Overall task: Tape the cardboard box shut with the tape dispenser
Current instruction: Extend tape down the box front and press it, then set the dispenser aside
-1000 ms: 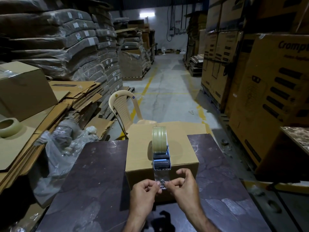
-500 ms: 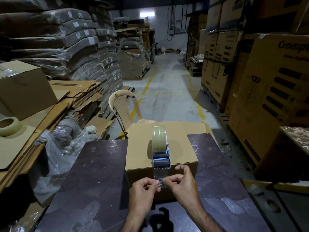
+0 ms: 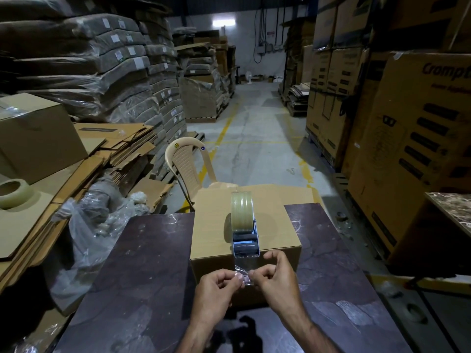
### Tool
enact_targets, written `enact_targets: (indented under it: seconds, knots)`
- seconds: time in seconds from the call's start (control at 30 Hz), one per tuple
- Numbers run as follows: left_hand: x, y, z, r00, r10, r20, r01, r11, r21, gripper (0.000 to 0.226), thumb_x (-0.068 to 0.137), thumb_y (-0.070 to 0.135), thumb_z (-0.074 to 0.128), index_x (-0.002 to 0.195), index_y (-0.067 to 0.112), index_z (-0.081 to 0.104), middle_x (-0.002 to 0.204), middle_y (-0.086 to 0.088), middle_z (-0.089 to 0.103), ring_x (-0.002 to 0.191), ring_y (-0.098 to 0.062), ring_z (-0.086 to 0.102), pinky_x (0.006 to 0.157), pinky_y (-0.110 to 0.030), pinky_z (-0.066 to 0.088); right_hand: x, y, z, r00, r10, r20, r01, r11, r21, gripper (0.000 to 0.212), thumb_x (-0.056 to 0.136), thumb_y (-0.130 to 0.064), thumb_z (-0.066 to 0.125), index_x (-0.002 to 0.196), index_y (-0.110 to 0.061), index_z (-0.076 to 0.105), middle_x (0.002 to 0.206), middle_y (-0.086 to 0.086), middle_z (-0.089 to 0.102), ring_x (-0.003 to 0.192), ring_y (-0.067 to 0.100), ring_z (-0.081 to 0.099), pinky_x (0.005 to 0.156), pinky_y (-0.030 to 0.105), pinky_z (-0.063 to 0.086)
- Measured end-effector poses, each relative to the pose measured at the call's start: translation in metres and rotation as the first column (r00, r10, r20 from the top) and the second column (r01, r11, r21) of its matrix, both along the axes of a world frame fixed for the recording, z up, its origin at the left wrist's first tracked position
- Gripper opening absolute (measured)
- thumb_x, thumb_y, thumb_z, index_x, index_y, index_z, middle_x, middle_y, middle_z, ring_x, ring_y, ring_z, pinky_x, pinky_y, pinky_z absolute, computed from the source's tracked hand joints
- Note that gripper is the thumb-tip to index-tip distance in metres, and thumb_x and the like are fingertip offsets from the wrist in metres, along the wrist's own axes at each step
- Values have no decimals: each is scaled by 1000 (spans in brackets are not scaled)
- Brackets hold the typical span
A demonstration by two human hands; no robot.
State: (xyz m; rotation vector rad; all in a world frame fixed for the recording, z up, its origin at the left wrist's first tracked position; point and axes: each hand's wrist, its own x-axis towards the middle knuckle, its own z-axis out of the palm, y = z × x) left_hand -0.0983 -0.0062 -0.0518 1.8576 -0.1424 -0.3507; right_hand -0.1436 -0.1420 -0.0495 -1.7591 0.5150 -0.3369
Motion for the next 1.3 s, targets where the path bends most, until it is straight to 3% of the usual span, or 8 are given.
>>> enact_targets:
  seconds: [0.17, 0.37, 0.6, 0.83, 0.97, 1.07, 1.2, 1.3]
  knots:
    - [2, -4, -3, 995, 90, 36, -90, 996, 22, 18, 85, 22, 71, 67, 20, 73, 65, 1, 72, 56, -8, 58, 52, -25, 44, 1, 1, 0, 1000, -11, 14, 11, 1000, 12, 40, 77, -5, 75, 96, -25, 46, 67, 4, 72, 64, 13, 69, 71, 37, 59]
    - [-2, -7, 3, 997, 69, -30, -68, 997, 20, 18, 87, 27, 68, 72, 20, 75, 70, 0, 74, 64, -7, 62, 52, -22, 48, 0, -1, 1, 1000, 20, 13, -20, 1000, 23, 43, 76, -9, 78, 99, -26, 45, 71, 0, 74, 66, 9, 70, 72, 32, 58]
    - [-2, -9, 3, 994, 105, 8, -105, 993, 44, 14, 86, 24, 70, 73, 21, 75, 68, 2, 73, 65, -9, 64, 52, -21, 49, -4, -8, -3, 1000, 3, -1, -3, 998, 65, 43, 73, -8, 79, 99, -23, 47, 68, 2, 74, 66, 17, 71, 76, 45, 58]
    - [-5, -6, 5, 997, 79, 14, -79, 996, 42, 18, 85, 27, 71, 69, 18, 74, 66, 1, 74, 61, -7, 63, 53, -23, 47, -6, -10, 0, 1000, 25, -1, -25, 998, 53, 46, 73, -12, 80, 101, -23, 45, 67, 3, 73, 61, 15, 69, 69, 40, 58]
    - [-1, 2, 3, 997, 45, 58, -53, 986, 155, 13, 78, 35, 77, 73, 24, 75, 67, 10, 73, 70, -6, 68, 61, -19, 49, -10, -17, 2, 996, 91, -26, -88, 993, 75, 54, 69, -26, 84, 103, -30, 42, 78, -1, 75, 72, 9, 71, 72, 32, 57]
    - [-1, 11, 5, 998, 32, 57, -47, 962, 271, 17, 75, 40, 79, 74, 24, 74, 66, 9, 71, 71, -4, 65, 62, -19, 47, -13, -21, 0, 999, 35, 7, -35, 996, 85, 43, 71, -26, 82, 98, -25, 49, 71, 1, 73, 67, 13, 68, 68, 35, 56]
    - [0, 18, 24, 970, 103, 220, -175, 925, 337, 28, 80, 41, 74, 63, 19, 69, 51, 10, 63, 56, -2, 58, 55, -19, 42, -12, -26, 10, 982, -96, 162, 87, 994, 65, 18, 79, -24, 75, 82, -18, 59, 61, 9, 66, 60, 22, 62, 60, 35, 51]
    - [8, 13, 44, 906, 153, 395, -260, 937, 232, 27, 83, 38, 71, 62, 21, 68, 51, 12, 63, 53, -1, 58, 52, -19, 45, -3, -31, 30, 962, -88, 260, 104, 993, -51, 10, 82, -18, 73, 78, -17, 63, 61, 5, 66, 58, 11, 61, 58, 22, 48]
